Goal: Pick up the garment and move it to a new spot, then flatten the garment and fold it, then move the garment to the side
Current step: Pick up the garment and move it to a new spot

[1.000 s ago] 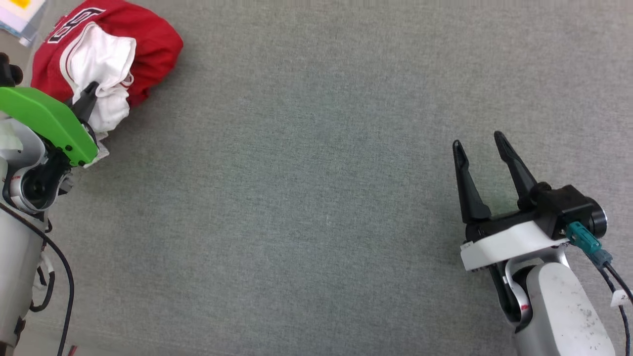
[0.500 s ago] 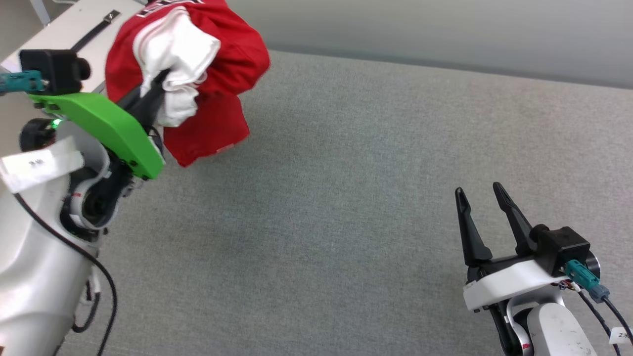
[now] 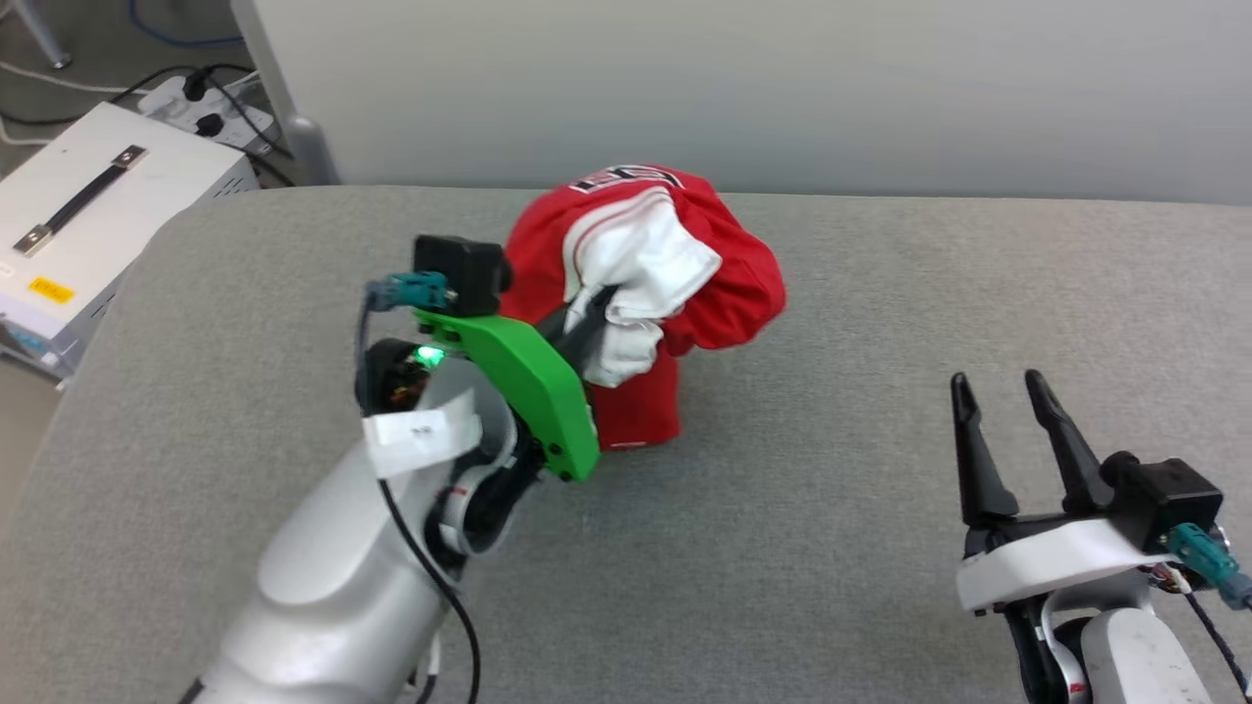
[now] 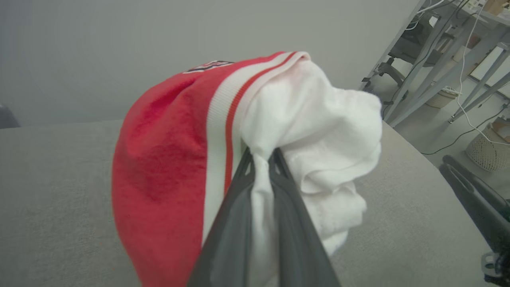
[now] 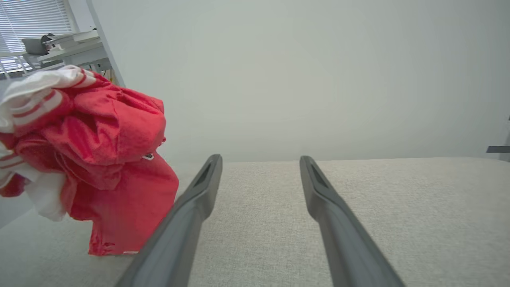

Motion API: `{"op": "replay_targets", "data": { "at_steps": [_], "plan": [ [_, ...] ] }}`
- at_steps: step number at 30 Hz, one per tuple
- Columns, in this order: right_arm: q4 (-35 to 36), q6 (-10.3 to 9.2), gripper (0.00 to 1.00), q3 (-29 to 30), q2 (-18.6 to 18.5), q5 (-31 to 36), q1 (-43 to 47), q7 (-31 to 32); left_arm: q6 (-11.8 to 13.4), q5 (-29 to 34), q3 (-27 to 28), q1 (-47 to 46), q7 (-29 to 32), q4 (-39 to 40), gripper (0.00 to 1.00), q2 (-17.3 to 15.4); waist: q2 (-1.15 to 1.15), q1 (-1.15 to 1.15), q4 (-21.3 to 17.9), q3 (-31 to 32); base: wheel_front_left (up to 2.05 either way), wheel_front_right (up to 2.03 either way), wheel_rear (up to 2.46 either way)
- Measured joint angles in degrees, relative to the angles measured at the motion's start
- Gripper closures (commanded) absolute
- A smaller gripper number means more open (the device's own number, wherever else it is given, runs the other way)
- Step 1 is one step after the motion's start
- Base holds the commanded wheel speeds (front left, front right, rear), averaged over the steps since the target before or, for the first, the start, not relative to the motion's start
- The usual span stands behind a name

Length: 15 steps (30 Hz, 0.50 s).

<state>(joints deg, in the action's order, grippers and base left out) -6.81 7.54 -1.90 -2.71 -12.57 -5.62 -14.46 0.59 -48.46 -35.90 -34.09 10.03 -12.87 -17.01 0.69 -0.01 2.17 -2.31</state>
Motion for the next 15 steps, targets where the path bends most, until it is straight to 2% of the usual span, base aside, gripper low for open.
{"op": "replay_targets", "data": {
  "at_steps": [6, 9, 10, 11, 12, 15],
  "plan": [
    [1.7, 0.0, 0.0, 5.39, -0.02, -0.44, -0.06, 0.0, 0.45, 1.12, -4.28, 0.08, -3.09, -8.55, 1.0, 7.99, 0.0, 0.0, -4.61, 0.0, 0.0, 0.0, 0.0],
    [2.49, 0.0, 0.0, 8.11, -0.07, -0.9, -0.21, -0.01, -0.22, 2.83, -7.23, 0.04, -3.89, -12.6, 1.0, 10.88, 0.0, 0.0, -6.71, -0.43, 0.0, 0.0, 0.0],
    [2.6, 0.0, 0.0, 8.8, -0.08, -1.01, -0.34, 0.0, -0.53, 3.39, -8.26, 0.01, -4.16, -14.01, 0.96, 11.65, 0.0, 0.0, -7.34, -0.67, 0.0, 0.0, 0.0],
    [2.69, -0.01, 0.0, 9.16, -0.13, -1.18, -0.38, -0.01, -0.87, 3.85, -9.33, -0.01, -4.21, -15.08, 0.21, 12.14, 0.0, 0.0, -7.81, -0.91, 0.0, 0.0, 0.0],
    [2.8, -0.01, 0.0, 9.46, -0.13, -1.24, -0.4, -0.01, -1.26, 4.22, -10.87, -0.01, -4.21, -16.63, 0.0, 12.76, 0.0, 0.0, -8.34, -1.37, 0.0, 0.0, 0.0],
    [2.89, 0.0, 0.0, 9.68, -0.1, -1.26, -0.63, 0.0, -2.66, 4.2, -13.81, 0.0, -4.31, -19.54, 0.0, 13.61, 0.0, 0.0, -9.09, -2.68, 0.0, 0.0, 0.0]
  ]
}}
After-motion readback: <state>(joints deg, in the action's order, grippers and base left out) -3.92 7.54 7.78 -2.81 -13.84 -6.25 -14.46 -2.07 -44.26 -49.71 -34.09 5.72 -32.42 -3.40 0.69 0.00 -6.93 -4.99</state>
